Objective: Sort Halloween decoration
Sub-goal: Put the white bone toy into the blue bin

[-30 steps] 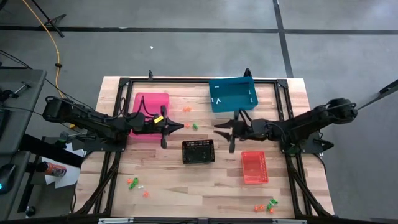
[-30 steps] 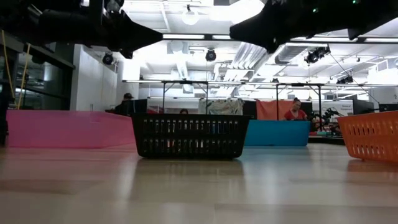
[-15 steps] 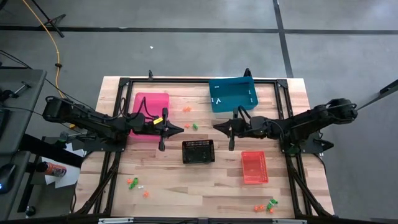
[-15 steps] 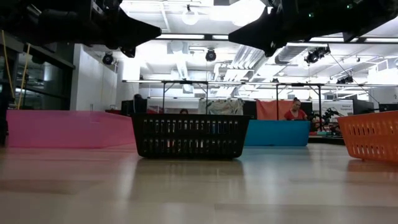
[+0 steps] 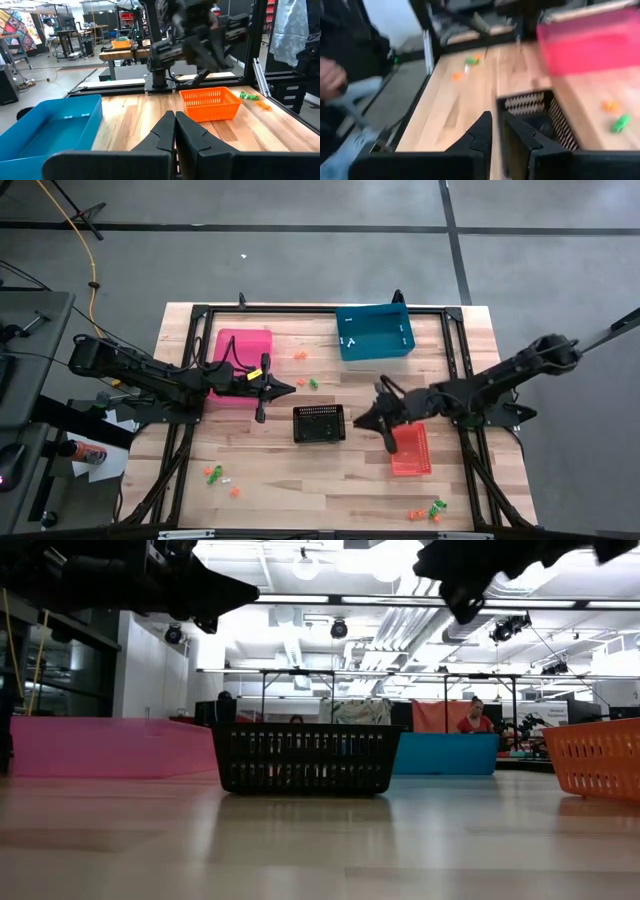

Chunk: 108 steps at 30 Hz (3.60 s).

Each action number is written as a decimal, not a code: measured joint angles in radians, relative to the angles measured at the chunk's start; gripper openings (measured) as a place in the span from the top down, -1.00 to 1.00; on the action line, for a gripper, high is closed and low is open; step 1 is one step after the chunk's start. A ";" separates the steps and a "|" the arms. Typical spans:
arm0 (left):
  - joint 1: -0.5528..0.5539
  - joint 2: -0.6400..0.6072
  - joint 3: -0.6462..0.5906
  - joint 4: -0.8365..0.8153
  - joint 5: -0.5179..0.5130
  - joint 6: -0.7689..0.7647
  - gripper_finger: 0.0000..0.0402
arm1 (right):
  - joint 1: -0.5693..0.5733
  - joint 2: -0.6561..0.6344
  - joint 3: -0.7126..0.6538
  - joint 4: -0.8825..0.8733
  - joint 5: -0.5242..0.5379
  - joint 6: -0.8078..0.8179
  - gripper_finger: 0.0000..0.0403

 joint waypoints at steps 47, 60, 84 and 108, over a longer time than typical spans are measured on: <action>-0.250 -0.032 0.064 -0.268 0.449 -0.628 1.00 | 0.263 0.206 0.092 -0.082 0.168 0.281 0.75; -0.765 0.150 0.700 -1.368 -0.338 -0.821 0.78 | 0.245 0.206 0.092 -0.143 0.196 0.238 0.75; -0.974 0.571 0.739 -1.719 -0.129 -1.042 0.22 | 0.245 0.206 0.092 -0.228 0.272 0.205 0.75; -0.975 0.653 0.666 -1.577 -0.048 -1.154 0.38 | 0.245 0.206 0.092 -0.249 0.276 0.205 0.75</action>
